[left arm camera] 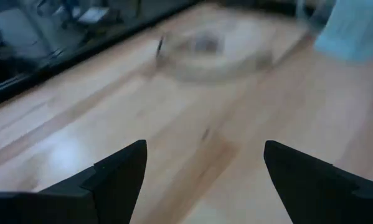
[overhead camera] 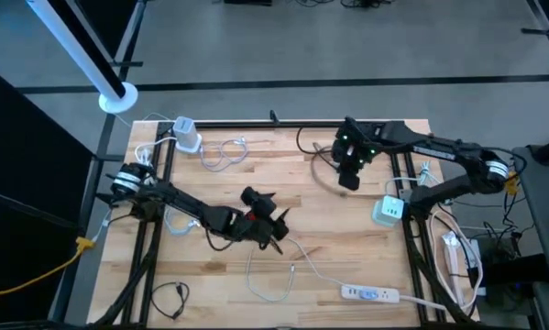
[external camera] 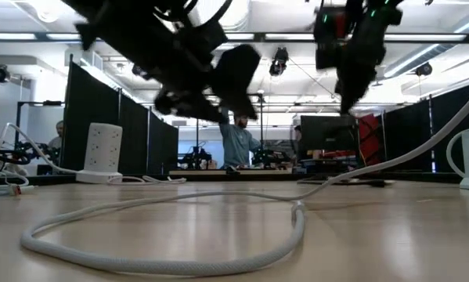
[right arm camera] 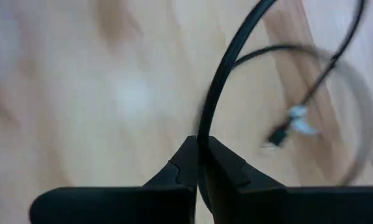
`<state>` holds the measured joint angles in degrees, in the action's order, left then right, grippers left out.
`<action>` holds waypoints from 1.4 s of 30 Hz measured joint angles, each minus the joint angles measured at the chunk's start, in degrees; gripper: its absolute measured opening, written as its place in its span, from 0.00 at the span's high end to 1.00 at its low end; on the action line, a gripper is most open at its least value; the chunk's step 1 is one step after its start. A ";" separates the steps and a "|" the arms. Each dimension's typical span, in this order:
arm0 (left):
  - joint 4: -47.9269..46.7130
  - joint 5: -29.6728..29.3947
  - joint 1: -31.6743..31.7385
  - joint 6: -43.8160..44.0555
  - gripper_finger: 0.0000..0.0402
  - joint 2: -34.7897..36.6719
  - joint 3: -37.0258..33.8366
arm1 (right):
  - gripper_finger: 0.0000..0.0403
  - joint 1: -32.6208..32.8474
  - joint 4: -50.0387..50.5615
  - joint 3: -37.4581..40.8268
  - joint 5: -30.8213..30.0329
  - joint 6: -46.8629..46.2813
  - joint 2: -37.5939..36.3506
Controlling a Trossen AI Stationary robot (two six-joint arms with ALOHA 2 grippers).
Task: Insert USB
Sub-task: Insert the top black charger cable into the green outlet extension
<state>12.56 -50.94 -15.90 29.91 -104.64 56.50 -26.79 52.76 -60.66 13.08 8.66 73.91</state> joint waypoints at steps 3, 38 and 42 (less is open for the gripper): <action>13.07 4.91 1.64 -9.15 0.22 -0.36 -0.91 | 0.99 1.66 -1.38 0.10 2.24 -1.61 -1.66; -16.51 37.53 11.90 -36.12 0.22 -26.00 35.64 | 0.99 8.74 -4.76 3.18 2.22 -2.67 -3.96; -20.05 40.12 12.41 -34.63 0.22 -27.95 38.22 | 0.99 9.73 -3.99 3.18 2.31 -3.44 -4.69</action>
<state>-7.49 -10.82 -3.49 -4.72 -132.59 94.71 -17.06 48.77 -57.47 15.40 5.22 69.22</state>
